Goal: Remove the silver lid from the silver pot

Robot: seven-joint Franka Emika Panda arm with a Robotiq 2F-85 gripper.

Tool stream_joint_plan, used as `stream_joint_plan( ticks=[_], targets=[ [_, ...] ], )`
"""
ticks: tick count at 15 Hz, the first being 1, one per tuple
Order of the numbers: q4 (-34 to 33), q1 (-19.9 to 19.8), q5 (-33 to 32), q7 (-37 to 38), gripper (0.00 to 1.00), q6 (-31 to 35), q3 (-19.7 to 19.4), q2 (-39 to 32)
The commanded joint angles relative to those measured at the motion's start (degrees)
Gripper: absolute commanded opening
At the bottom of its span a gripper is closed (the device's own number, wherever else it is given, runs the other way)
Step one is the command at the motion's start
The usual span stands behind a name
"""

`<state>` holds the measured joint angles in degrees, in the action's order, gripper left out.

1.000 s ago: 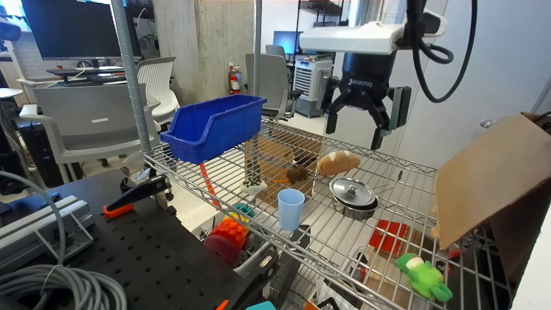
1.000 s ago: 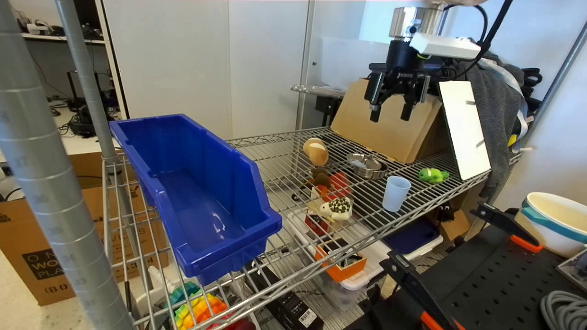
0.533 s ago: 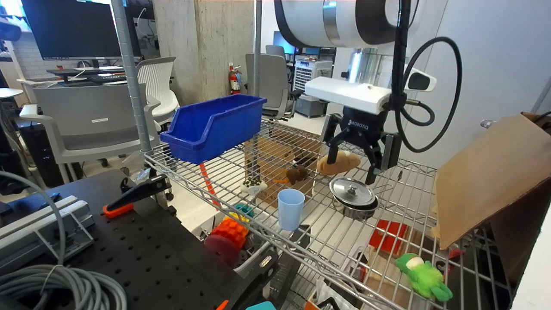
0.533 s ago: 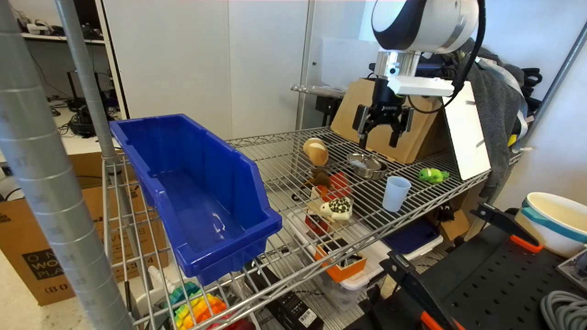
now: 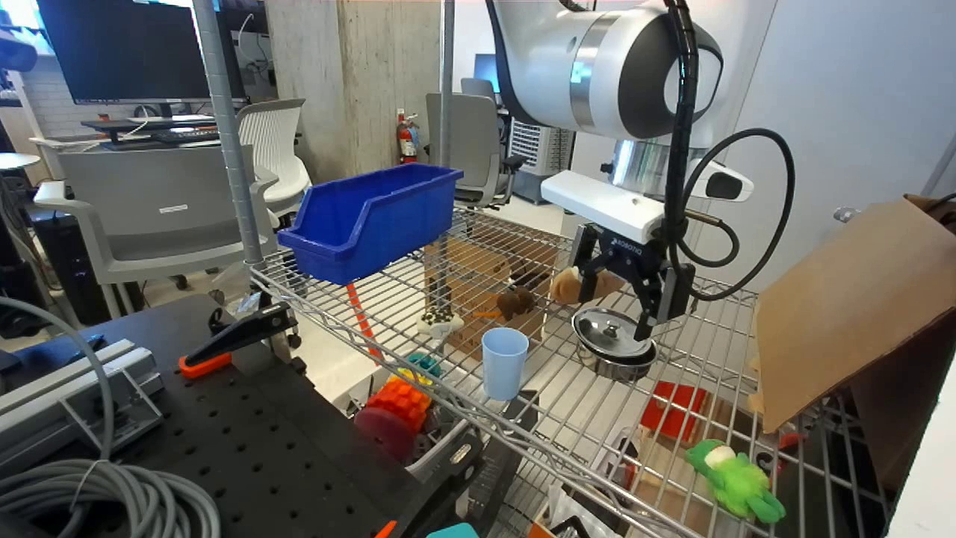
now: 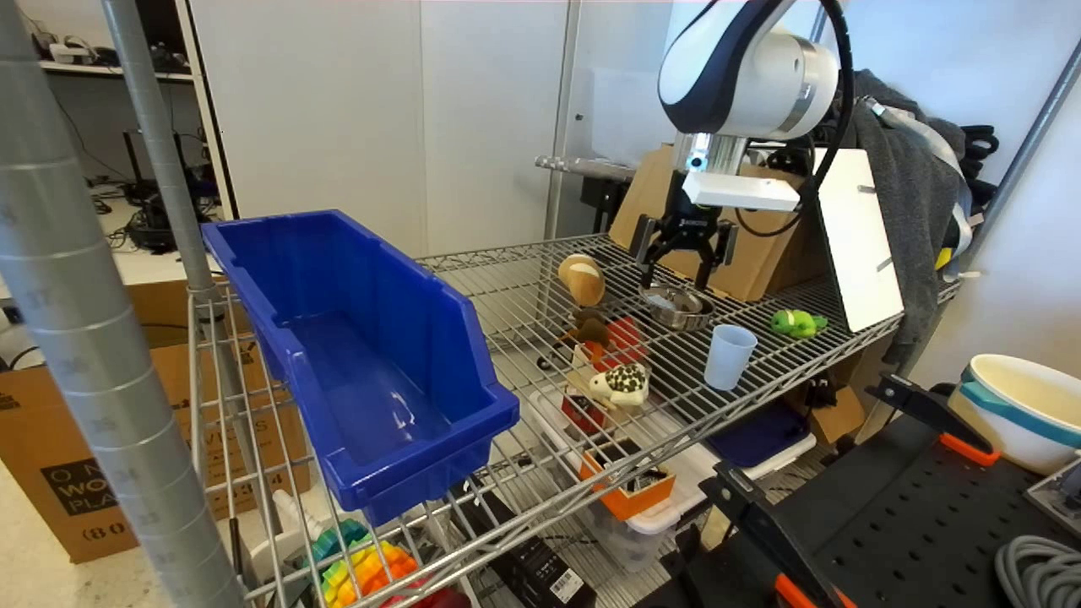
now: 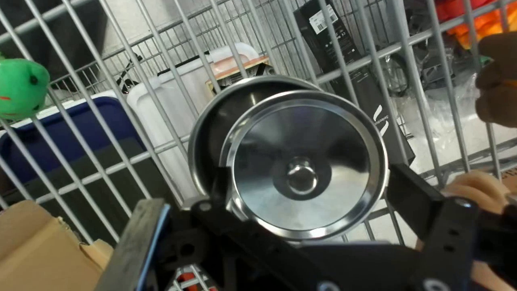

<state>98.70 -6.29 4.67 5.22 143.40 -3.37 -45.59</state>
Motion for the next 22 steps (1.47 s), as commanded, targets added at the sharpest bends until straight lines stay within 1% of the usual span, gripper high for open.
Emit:
stream_joint_plan(
  ticks=[1,6,10,12,15,17,19,21,22],
  targets=[
    [-3.0,-1.0,2.3,0.8,0.66,0.1,0.6,-2.0],
    [-3.7,-1.0,3.0,1.6,0.27,-0.1,0.6,-2.8],
    [-3.2,-1.0,3.4,2.5,0.00,0.0,0.7,-1.8],
    [-1.3,-1.7,4.2,1.5,0.05,0.7,1.5,0.1],
    [2.9,-2.8,5.8,-1.1,0.05,2.4,3.1,4.2],
    [6.9,-3.6,7.8,-3.3,0.05,2.5,5.2,8.1],
    [12.3,-3.4,9.8,-5.7,0.05,3.5,7.6,13.2],
    [18.1,-2.2,12.3,-7.4,0.05,7.9,10.3,17.4],
    [20.9,-0.7,12.6,-7.5,0.05,10.9,11.4,18.7]
  ],
)
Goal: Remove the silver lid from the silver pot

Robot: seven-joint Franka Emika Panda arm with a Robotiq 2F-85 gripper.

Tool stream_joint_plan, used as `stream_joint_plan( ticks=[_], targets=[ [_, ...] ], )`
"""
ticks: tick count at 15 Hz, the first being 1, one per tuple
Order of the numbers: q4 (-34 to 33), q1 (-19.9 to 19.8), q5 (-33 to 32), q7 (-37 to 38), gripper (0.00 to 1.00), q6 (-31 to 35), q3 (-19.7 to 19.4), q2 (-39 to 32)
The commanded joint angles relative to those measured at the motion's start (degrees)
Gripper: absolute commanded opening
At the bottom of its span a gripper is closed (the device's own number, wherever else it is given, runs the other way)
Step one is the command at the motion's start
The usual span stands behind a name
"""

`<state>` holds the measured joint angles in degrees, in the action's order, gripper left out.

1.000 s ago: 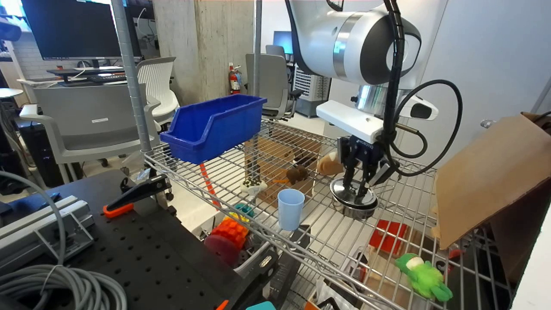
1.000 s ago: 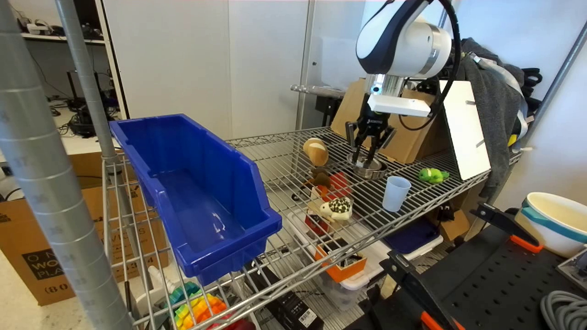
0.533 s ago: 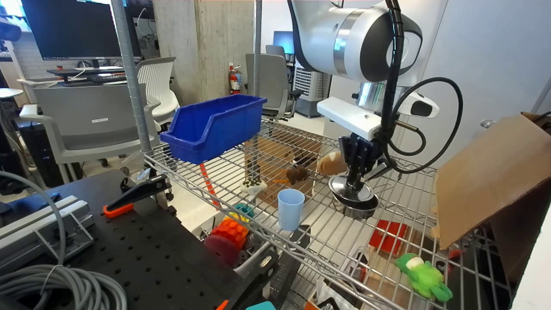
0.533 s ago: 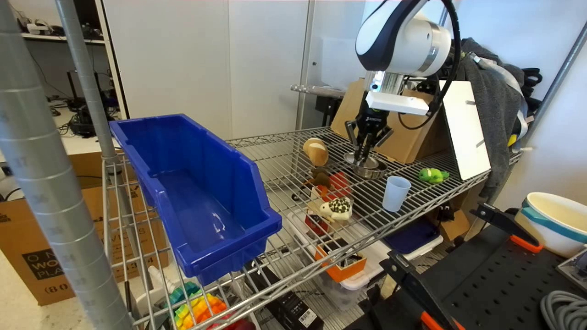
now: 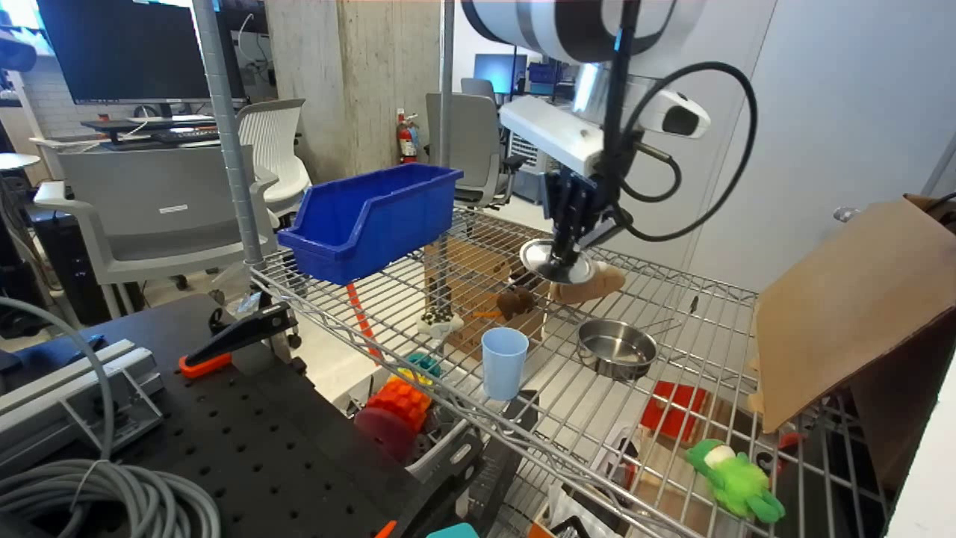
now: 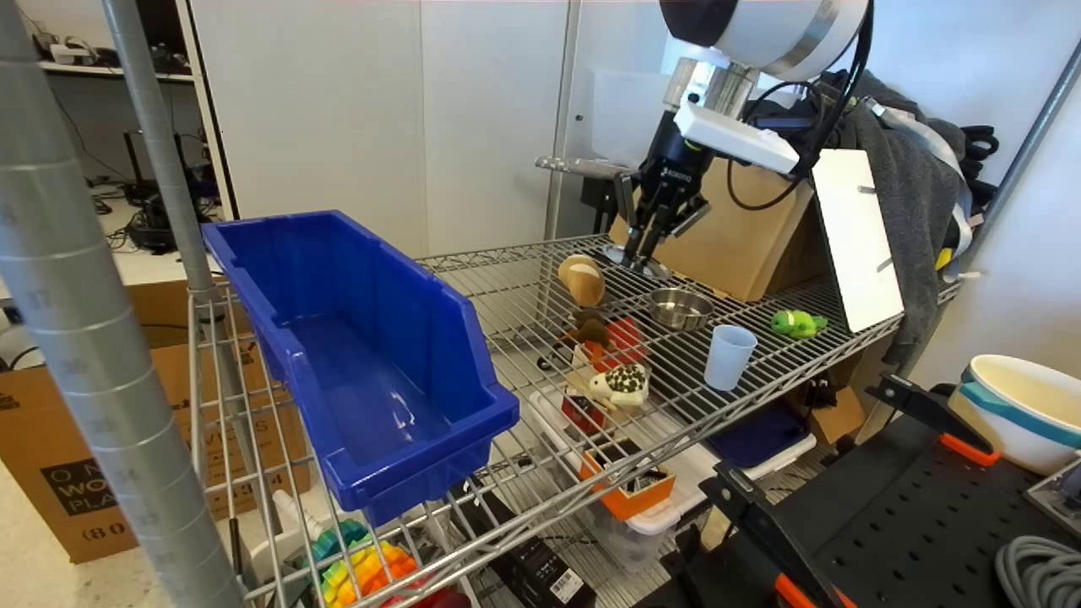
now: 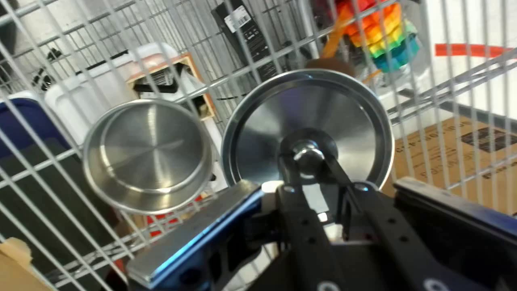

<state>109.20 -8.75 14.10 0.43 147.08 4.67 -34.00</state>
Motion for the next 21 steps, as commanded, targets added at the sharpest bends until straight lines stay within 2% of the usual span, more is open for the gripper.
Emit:
stream_joint_plan(
  ticks=[1,5,9,15,19,20,21],
  targets=[
    [12.4,2.5,3.7,-3.3,0.05,9.3,4.5,8.2],
    [18.0,9.5,0.1,-0.9,0.05,16.7,6.3,7.8],
    [17.9,17.1,-5.5,3.3,0.05,18.1,3.1,3.9],
    [15.7,21.3,-11.1,5.5,0.05,17.6,-1.1,-1.1],
    [14.4,22.3,-12.8,5.4,0.05,17.1,-2.2,-3.4],
    [14.1,22.5,-12.8,5.6,0.10,17.0,-2.3,-3.7],
    [13.9,22.4,-12.6,5.4,0.36,16.3,-2.1,-3.8]
  ],
)
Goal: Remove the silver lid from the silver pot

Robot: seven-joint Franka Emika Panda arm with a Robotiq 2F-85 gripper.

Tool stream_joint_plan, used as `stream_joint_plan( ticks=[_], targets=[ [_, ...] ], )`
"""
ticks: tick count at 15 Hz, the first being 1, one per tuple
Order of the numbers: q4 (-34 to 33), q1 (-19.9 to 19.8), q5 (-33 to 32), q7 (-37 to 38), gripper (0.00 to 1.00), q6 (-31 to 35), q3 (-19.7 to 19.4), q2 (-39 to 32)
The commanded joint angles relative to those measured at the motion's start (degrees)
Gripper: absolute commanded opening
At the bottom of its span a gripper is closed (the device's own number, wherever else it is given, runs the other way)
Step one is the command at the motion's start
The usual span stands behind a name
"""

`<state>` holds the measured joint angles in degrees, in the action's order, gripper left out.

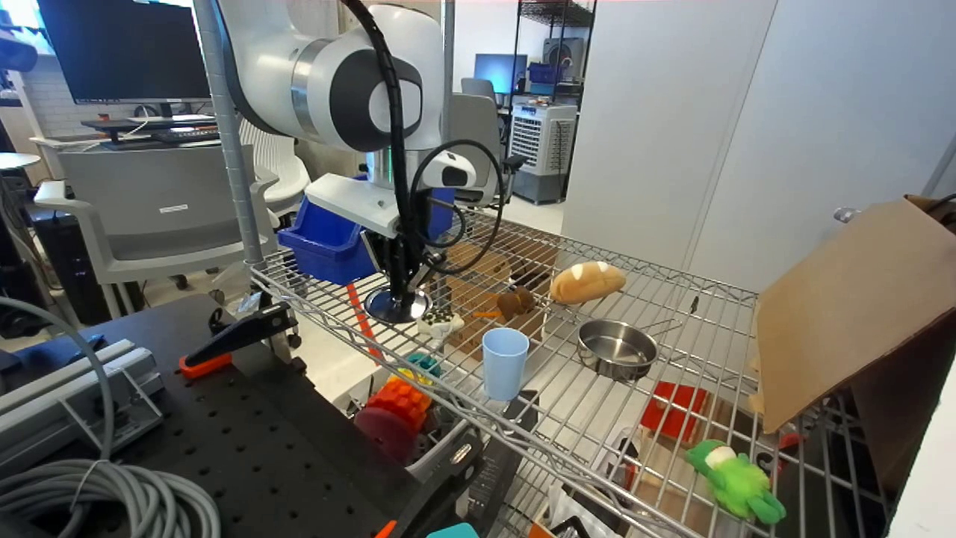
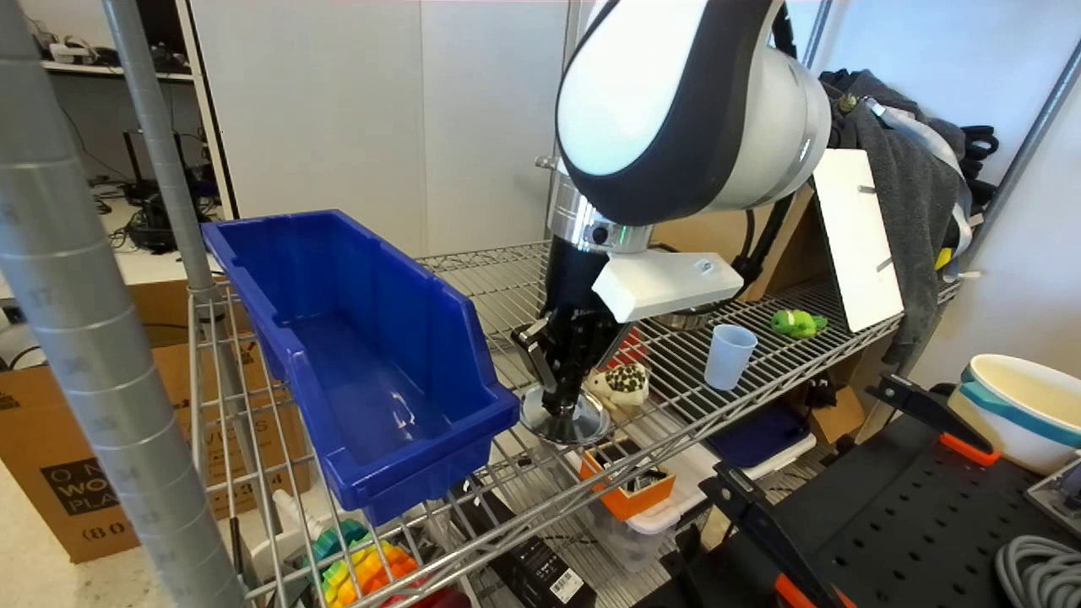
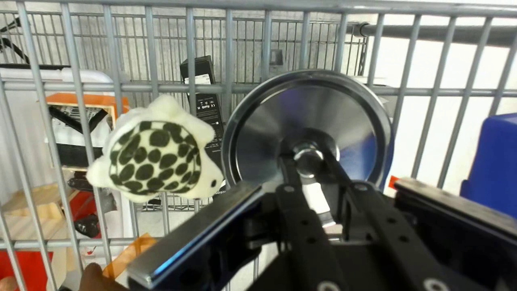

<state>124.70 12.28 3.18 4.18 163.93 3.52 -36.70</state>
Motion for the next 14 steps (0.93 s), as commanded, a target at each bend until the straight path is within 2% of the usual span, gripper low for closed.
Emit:
stream_joint_plan(
  ticks=[1,4,6,8,9,13,14],
  targets=[
    [-1.3,1.0,-1.4,1.4,0.46,-1.0,-0.5,-0.7],
    [0.7,-0.3,-1.3,-0.4,0.66,-0.1,0.6,1.2],
    [3.5,-1.8,-1.4,-2.5,0.81,0.9,1.4,3.9],
    [7.5,-4.2,-1.8,-6.2,0.95,-0.7,2.6,8.4],
    [9.6,-7.0,-1.3,-9.6,0.99,-2.8,4.6,11.0],
    [19.8,-21.3,7.0,-24.8,1.00,0.8,16.6,21.8],
    [13.3,-14.9,3.1,-18.5,1.00,-0.3,11.0,14.8]
  ],
)
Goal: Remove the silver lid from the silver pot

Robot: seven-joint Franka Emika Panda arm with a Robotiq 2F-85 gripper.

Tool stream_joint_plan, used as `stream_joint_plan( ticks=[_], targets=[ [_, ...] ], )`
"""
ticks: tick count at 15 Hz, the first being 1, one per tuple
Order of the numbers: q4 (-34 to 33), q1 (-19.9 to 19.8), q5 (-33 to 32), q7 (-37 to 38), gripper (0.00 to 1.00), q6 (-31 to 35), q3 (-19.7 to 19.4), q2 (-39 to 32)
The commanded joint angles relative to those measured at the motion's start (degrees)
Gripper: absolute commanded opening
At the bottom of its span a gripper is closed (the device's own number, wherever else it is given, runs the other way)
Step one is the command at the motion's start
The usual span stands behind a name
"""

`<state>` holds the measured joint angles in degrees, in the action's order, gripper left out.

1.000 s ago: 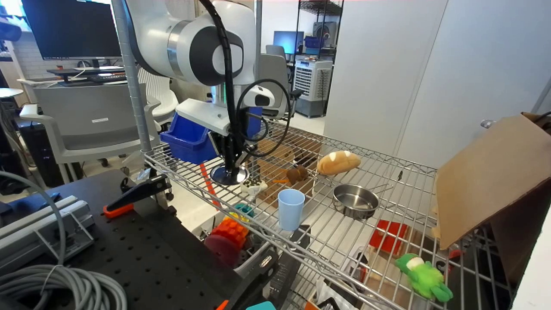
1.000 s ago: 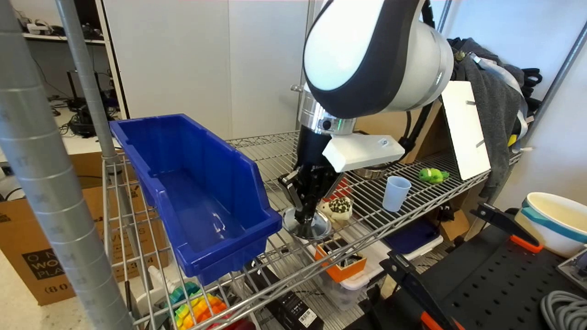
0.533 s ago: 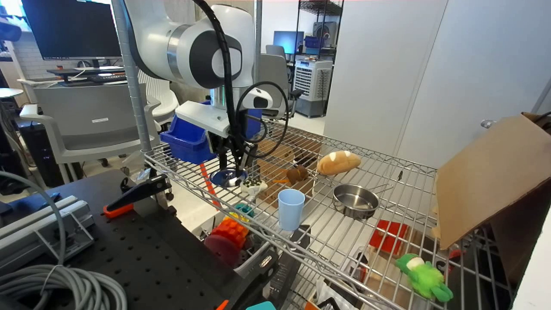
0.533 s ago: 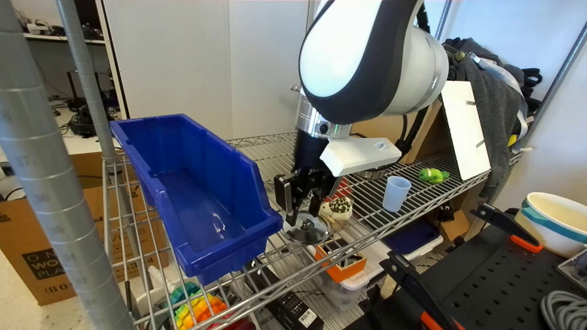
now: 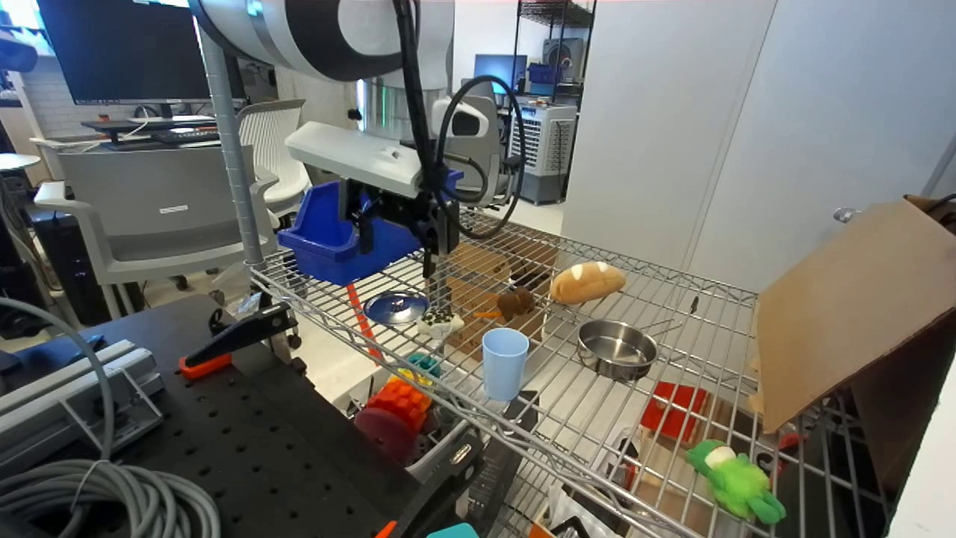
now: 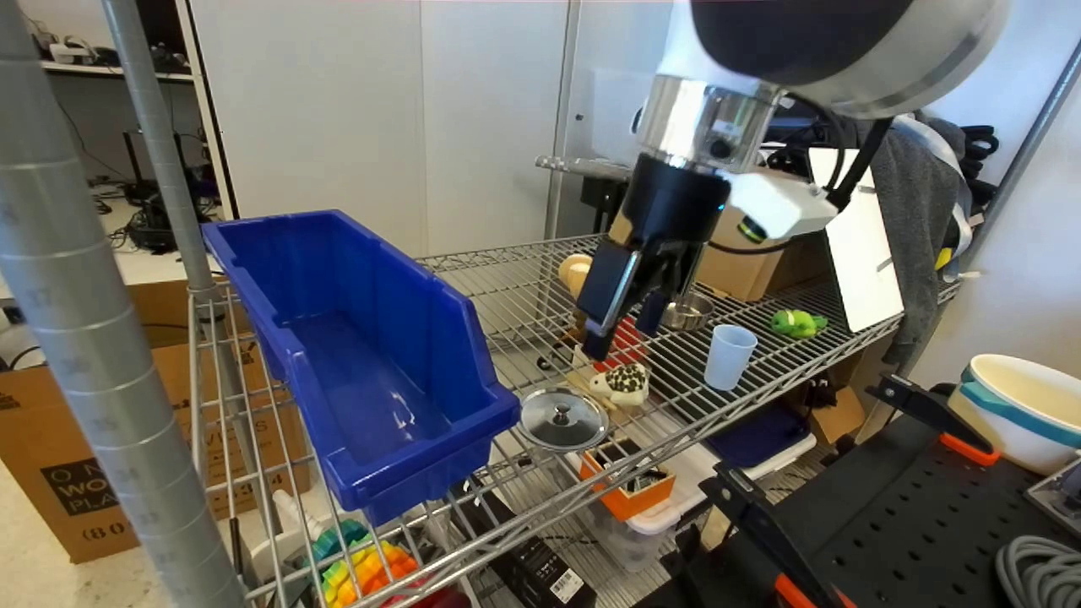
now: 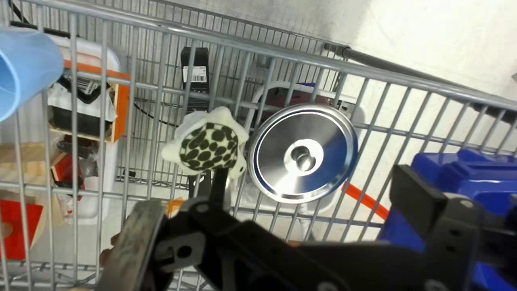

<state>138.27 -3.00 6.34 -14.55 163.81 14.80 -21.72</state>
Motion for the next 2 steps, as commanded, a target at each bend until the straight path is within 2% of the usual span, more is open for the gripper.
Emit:
stream_joint_plan(
  ticks=[1,2],
  targets=[
    [1.9,-2.2,1.9,-2.8,1.00,-0.1,1.7,2.4],
    [3.5,-3.5,2.9,-4.5,1.00,-0.1,2.5,4.4]
  ],
)
